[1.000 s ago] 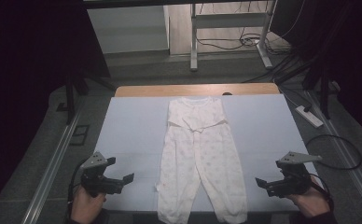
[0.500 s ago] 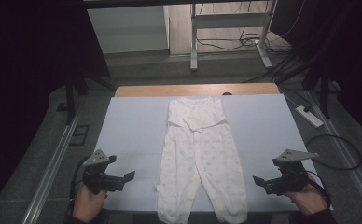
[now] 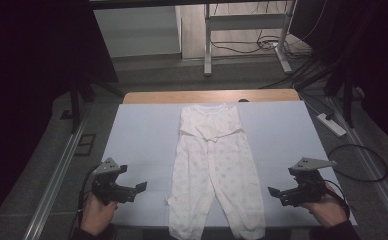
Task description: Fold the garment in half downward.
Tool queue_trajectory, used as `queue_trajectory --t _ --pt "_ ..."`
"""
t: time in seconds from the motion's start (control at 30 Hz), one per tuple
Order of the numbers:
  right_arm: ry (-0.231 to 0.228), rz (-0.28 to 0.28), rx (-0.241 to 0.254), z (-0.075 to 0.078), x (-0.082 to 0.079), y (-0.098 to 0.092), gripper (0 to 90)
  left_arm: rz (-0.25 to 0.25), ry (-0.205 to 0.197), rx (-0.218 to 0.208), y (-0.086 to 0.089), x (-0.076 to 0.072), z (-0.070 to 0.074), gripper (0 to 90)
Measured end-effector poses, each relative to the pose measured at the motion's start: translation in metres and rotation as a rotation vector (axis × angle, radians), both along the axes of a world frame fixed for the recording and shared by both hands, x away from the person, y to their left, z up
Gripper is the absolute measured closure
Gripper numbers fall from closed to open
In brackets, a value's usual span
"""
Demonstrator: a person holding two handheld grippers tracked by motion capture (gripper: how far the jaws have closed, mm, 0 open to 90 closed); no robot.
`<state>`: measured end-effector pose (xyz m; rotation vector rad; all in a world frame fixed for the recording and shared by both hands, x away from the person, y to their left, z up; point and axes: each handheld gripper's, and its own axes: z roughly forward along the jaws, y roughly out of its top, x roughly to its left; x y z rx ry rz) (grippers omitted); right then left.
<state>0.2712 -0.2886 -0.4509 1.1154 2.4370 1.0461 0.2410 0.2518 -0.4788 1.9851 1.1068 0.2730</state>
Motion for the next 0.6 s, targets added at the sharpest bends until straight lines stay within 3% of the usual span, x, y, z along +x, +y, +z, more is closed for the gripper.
queue_trajectory --t 0.6 --pt "0.017 0.024 -0.015 -0.001 0.012 0.012 0.0 -0.033 0.009 0.016 -0.009 0.016 0.0 0.0"
